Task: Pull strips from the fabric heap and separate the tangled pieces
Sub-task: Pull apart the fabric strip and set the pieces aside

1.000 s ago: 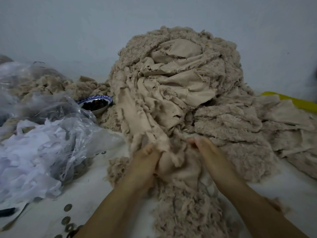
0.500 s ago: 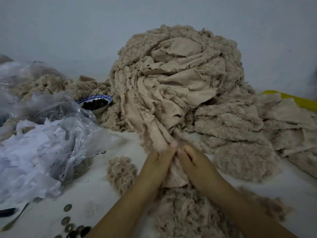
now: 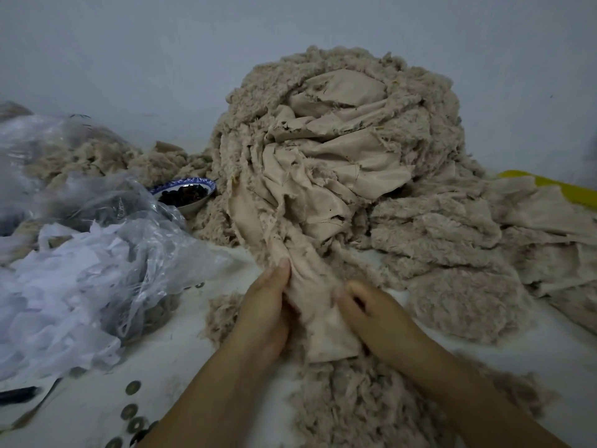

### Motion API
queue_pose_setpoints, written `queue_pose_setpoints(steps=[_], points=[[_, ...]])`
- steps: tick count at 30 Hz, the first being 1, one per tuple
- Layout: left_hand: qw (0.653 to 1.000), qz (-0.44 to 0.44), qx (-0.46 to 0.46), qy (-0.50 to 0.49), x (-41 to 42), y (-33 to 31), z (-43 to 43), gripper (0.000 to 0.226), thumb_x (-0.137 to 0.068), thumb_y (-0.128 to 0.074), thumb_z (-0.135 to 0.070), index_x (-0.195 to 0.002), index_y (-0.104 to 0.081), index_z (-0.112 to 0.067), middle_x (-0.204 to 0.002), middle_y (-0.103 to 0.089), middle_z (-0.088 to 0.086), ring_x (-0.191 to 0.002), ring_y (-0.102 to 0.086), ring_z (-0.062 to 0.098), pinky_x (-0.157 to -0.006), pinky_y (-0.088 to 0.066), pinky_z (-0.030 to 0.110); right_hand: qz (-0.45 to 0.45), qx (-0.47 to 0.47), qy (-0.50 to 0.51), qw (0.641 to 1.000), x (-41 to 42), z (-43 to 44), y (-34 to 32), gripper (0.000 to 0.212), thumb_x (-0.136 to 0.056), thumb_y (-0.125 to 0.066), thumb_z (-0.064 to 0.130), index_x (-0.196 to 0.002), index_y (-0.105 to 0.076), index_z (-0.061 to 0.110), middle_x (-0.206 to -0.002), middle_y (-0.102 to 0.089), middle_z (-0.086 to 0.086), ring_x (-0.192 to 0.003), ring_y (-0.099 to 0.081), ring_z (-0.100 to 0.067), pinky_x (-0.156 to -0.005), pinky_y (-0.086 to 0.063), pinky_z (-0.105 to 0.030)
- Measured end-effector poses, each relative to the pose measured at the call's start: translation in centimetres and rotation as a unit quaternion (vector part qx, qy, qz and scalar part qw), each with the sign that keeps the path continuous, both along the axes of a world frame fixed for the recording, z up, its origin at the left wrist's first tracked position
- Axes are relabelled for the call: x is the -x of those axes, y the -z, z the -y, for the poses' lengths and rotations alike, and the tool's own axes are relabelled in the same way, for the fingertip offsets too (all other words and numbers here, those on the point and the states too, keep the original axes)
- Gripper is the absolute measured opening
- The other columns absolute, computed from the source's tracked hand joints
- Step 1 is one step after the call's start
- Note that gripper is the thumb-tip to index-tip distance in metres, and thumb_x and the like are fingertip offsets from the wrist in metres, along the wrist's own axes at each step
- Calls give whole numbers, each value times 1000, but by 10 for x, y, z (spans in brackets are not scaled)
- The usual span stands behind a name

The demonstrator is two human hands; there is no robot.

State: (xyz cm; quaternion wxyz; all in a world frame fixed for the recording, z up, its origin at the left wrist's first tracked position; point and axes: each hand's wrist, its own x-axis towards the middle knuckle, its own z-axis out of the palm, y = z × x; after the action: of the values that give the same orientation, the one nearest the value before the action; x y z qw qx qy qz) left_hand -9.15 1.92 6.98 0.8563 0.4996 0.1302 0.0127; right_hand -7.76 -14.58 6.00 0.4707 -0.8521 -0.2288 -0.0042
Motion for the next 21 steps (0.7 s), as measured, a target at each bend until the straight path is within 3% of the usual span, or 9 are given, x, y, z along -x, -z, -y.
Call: queue_pose_setpoints(steps=[2, 4, 7, 10, 12, 14, 16, 19, 21], points=[[996, 27, -83, 16, 4, 6, 6, 32, -103, -51, -33, -116, -71, -13, -114, -75, 8, -110, -70, 23, -103, -49, 45, -48, -41, 88, 994, -8, 7, 1, 42, -102, -47, 34, -62, -38, 27, -52, -39, 15, -48, -35, -1, -48, -29, -19], [974, 52, -219, 37, 9, 11, 13, 30, -102, -52, -39, -99, -74, -19, -102, -77, 3, -101, -71, 14, -97, -52, 41, -102, -114, 148, 977, -14, 13, 3, 42, -103, -48, 33, -62, -44, 27, -56, -41, 14, -48, -36, -2, -54, -32, -26], [944, 78, -317, 48, 14, 10, 21, 35, -101, -51, -43, -78, -67, -22, -79, -72, 0, -78, -65, 11, -82, -52, 39, -198, -241, 163, 936, -15, 14, 0, 27, -100, -51, 38, -88, -67, 20, -89, -70, 0, -82, -65, -10, -81, -51, -36], [936, 96, -336, 52, 15, 8, 22, 41, -101, -51, -43, -86, -66, -8, -83, -73, 7, -79, -66, 19, -77, -52, 33, -212, -256, 85, 939, -10, 8, -1, 51, -83, -58, 70, -113, -70, 30, -113, -73, 8, -107, -68, -8, -95, -50, -32], [933, 95, -341, 68, 17, 8, 26, 42, -102, -49, -41, -92, -68, -5, -87, -74, 7, -80, -69, 18, -72, -52, 25, -202, -234, 67, 949, -7, 2, -2, 54, -80, -61, 67, -117, -68, 30, -112, -74, 12, -104, -68, -2, -92, -50, -23], [940, 73, -325, 74, 19, 8, 30, 41, -103, -47, -40, -91, -69, -8, -86, -74, 8, -75, -69, 13, -66, -52, 17, -192, -261, 93, 941, -7, -1, -4, 23, -93, -61, 46, -105, -70, 29, -101, -76, 13, -91, -71, 1, -80, -53, -17], [964, 39, -255, 68, 17, 8, 32, 37, -105, -48, -36, -97, -71, -8, -90, -75, 12, -81, -71, 19, -72, -55, 21, -191, -273, 118, 935, -6, -1, -6, 16, -99, -58, 35, -97, -71, 26, -93, -78, 10, -84, -73, -4, -76, -55, -22], [991, 13, -127, 48, 13, 4, 30, 29, -102, -55, -31, -108, -73, -9, -103, -76, 15, -100, -72, 28, -90, -58, 39, -173, -239, 85, 952, -1, -4, -6, 20, -100, -55, 33, -106, -73, 25, -97, -77, 9, -91, -73, -8, -81, -56, -24], [997, 19, -63, 45, 11, 0, 28, 26, -99, -59, -29, -109, -73, -9, -107, -76, 12, -101, -73, 25, -85, -59, 34, -172, -229, 46, 957, 3, -8, -4, 17, -101, -55, 30, -105, -71, 30, -99, -76, 15, -94, -71, -4, -82, -56, -20]])
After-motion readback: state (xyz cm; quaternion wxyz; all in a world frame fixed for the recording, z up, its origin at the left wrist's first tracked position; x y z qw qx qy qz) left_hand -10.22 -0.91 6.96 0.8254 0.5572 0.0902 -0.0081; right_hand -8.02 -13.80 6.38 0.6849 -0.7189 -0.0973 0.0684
